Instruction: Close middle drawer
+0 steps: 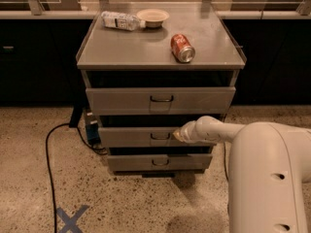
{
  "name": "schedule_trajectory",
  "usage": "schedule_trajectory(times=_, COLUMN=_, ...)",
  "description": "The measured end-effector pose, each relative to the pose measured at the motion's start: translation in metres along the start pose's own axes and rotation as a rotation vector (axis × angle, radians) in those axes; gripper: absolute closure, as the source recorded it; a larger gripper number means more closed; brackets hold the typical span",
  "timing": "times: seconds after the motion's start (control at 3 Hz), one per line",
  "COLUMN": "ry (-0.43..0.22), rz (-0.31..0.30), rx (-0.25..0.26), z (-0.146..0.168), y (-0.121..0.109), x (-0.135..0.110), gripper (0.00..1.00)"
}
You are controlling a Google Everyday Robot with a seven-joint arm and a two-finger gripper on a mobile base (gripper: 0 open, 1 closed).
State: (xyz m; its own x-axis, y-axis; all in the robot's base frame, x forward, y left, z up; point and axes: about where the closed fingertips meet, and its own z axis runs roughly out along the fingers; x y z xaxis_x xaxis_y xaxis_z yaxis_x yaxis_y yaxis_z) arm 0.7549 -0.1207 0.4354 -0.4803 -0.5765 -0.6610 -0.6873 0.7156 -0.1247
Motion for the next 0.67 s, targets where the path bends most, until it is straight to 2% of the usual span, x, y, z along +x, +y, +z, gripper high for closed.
schedule_trajectory(times=0.33, ry=-0.033, rz=-0.002, rx=0.035, z=-0.0043, y=-0.0179, x=-0.0152, gripper=1.0)
schedule_trajectory(times=0.67, ry=-0.033, rz=-0.002, rx=0.035, z=-0.0043, y=-0.0179, x=-0.0152, gripper=1.0)
